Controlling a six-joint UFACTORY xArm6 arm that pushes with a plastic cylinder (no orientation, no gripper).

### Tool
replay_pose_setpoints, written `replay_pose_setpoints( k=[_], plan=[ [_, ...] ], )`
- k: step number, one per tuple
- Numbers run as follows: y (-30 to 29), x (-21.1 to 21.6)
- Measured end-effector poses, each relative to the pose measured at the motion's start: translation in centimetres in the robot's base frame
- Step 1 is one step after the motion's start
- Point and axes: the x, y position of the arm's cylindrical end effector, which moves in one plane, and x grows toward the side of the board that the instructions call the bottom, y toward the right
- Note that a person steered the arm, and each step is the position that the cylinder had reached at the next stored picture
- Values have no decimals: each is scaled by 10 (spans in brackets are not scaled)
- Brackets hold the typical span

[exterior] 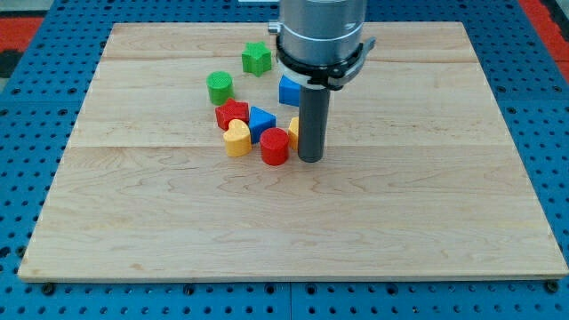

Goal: Move the blue cube into the red star

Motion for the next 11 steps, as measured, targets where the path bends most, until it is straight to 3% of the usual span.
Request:
replay_pose_setpoints(
  k=[1,3,4,11],
  plan=[
    [32,-10],
    [66,-127],
    [15,-140],
    [-109,-138]
  ],
)
